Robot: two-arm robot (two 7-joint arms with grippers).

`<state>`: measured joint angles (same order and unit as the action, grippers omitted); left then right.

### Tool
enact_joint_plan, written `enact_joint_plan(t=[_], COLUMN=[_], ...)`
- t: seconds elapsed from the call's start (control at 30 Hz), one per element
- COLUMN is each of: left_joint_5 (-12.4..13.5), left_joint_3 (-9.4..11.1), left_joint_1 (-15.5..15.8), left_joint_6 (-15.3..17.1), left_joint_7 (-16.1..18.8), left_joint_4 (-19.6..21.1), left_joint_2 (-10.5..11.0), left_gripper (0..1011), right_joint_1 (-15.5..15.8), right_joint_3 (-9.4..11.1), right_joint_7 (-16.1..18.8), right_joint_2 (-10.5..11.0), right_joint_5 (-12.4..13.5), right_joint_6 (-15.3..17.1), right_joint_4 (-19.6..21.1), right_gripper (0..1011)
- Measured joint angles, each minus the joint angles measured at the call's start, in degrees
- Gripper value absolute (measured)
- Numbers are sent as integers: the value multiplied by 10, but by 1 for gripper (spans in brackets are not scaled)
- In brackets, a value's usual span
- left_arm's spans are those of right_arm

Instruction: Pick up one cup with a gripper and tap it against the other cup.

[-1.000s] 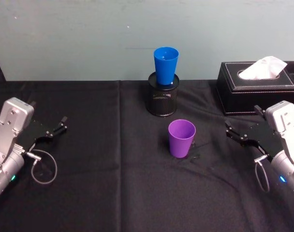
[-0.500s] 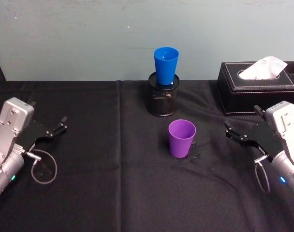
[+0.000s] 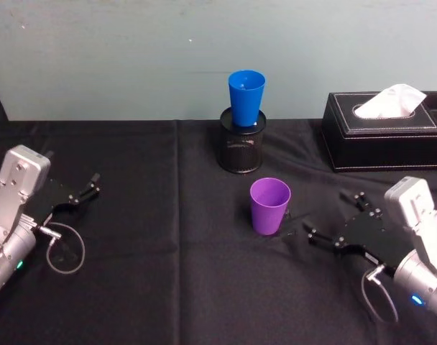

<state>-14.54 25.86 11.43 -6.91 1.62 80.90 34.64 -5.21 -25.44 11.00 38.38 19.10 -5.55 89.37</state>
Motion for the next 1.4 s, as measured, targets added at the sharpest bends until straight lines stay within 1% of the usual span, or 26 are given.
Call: enact_joint_plan(t=[0.07,0.1,0.17,0.3,0.33,0.43,0.47,0.53,0.63,0.77,0.97,1.0,1.07,1.3,1.33,1.37,1.4], left_joint_5=[0,0,0,0,0,0,0,0,0,0,0,0,0,0,0,0,0], left_joint_3=[0,0,0,0,0,0,0,0,0,0,0,0,0,0,0,0,0], left_joint_1=[0,0,0,0,0,0,0,0,0,0,0,0,0,0,0,0,0], left_joint_6=[0,0,0,0,0,0,0,0,0,0,0,0,0,0,0,0,0], left_joint_7=[0,0,0,0,0,0,0,0,0,0,0,0,0,0,0,0,0], left_joint_4=[0,0,0,0,0,0,0,0,0,0,0,0,0,0,0,0,0], left_joint_2=[0,0,0,0,0,0,0,0,0,0,0,0,0,0,0,0,0], left_gripper=[1000,1000,1000,1000,1000,1000,1000,1000,1000,1000,1000,1000,1000,1000,1000,1000,1000], right_joint_1=[0,-1,-5,-18,-25,-37,-45,-52,-65,-75,-95,-95,-103,-119,-120,-121,-123], right_joint_3=[-2,-4,-5,-5,-6,-6,-7,-6,-4,-5,-11,-11,-12,-12,-11,-11,-10], right_joint_7=[10,22,34,62,72,85,92,97,105,109,111,111,111,114,114,113,111], right_joint_2=[-2,-6,-11,-29,-39,-53,-63,-72,-92,-106,-132,-132,-141,-164,-166,-169,-172], right_joint_5=[4,9,16,35,42,51,55,59,64,63,44,44,35,19,17,16,13], right_joint_6=[3,6,9,14,17,21,24,26,30,32,35,35,32,21,21,21,21], right_joint_4=[0,-1,-6,-22,-30,-45,-55,-65,-84,-96,-133,-133,-149,-179,-181,-184,-187], right_gripper=[1004,1004,1004,1004,1004,1004,1004,1004,1004,1004,1004,1004,1004,1005,972,967,924])
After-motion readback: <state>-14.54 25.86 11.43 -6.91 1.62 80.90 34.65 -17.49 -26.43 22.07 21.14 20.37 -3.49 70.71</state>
